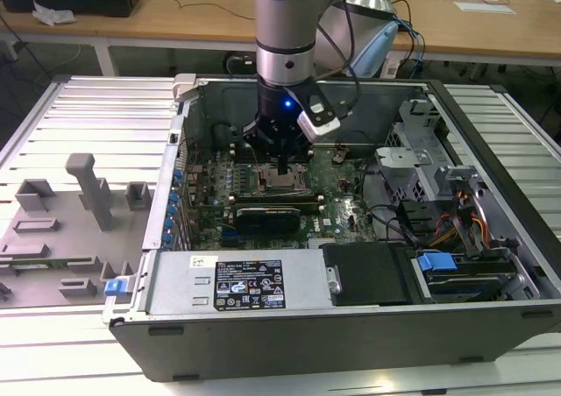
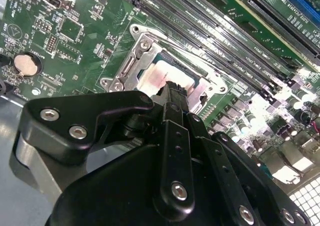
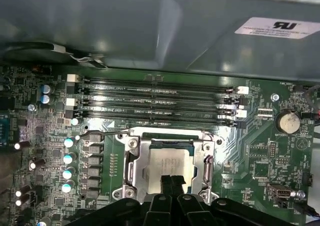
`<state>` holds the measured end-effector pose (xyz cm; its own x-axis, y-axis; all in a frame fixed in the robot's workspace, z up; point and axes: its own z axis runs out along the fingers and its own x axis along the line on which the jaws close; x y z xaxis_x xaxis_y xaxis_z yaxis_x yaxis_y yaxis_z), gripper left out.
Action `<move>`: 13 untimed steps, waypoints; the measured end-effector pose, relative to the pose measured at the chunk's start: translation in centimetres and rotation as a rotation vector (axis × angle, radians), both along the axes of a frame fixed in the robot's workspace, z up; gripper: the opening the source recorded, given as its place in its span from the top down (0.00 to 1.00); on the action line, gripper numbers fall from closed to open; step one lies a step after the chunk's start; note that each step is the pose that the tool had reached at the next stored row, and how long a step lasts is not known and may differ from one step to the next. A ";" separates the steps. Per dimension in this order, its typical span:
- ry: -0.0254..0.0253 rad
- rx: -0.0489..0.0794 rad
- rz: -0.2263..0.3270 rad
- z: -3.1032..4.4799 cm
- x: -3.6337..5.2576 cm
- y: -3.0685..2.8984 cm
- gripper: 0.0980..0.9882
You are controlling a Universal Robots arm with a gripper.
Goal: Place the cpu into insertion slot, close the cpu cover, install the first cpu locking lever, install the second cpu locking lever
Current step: 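Close the cpu cover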
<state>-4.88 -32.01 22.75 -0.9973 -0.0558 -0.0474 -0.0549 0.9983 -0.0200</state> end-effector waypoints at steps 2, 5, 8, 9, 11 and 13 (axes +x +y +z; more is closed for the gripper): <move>0.0000 0.000 -0.006 0.00 0.00 0.00 0.99; 0.0043 0.001 -0.009 -0.04 0.00 0.00 0.99; 0.0266 0.000 -0.009 -0.04 -0.01 -0.01 0.99; 0.0269 0.000 -0.009 -0.05 0.00 0.00 0.99; 0.0230 0.001 -0.008 -0.11 -0.22 0.00 0.99; 0.0125 0.004 -0.008 -0.31 -1.23 0.00 0.99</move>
